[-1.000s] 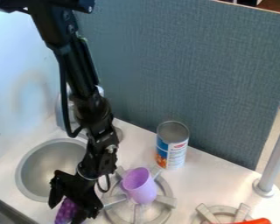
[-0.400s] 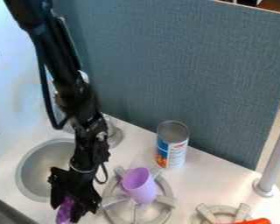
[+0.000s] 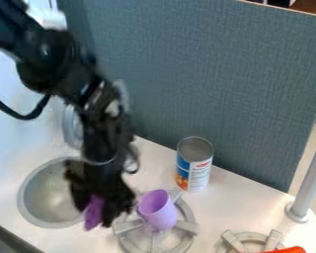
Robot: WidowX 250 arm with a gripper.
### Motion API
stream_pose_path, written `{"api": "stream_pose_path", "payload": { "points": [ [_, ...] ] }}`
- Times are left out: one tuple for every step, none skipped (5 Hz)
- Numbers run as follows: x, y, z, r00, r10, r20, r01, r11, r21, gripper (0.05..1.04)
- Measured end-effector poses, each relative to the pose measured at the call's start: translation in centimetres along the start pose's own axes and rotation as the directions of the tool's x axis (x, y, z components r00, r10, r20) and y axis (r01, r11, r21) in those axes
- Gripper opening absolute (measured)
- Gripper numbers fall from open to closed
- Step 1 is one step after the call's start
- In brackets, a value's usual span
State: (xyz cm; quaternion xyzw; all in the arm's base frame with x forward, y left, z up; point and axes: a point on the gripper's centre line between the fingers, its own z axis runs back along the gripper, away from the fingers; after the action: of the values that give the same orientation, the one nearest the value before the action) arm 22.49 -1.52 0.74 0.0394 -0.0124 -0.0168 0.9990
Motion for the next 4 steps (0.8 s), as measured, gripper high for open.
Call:
{"api": "stream_pose_path", "payload": {
  "points": [
    [0.1,-4.0,-1.0,0.989,-0.120,-0.082,0.119,0.993,-0.021,0.743],
    [0.5,-7.4,-3.4,0.965,-0.219,-0.144,0.221,0.975,-0.001,0.742],
    [1.2,-9.4,-5.9,0.947,-0.257,-0.191,0.266,0.964,0.020,0.742],
    [1.9,-10.5,-8.0,0.936,-0.261,-0.235,0.278,0.960,0.044,0.743]
  ]
}}
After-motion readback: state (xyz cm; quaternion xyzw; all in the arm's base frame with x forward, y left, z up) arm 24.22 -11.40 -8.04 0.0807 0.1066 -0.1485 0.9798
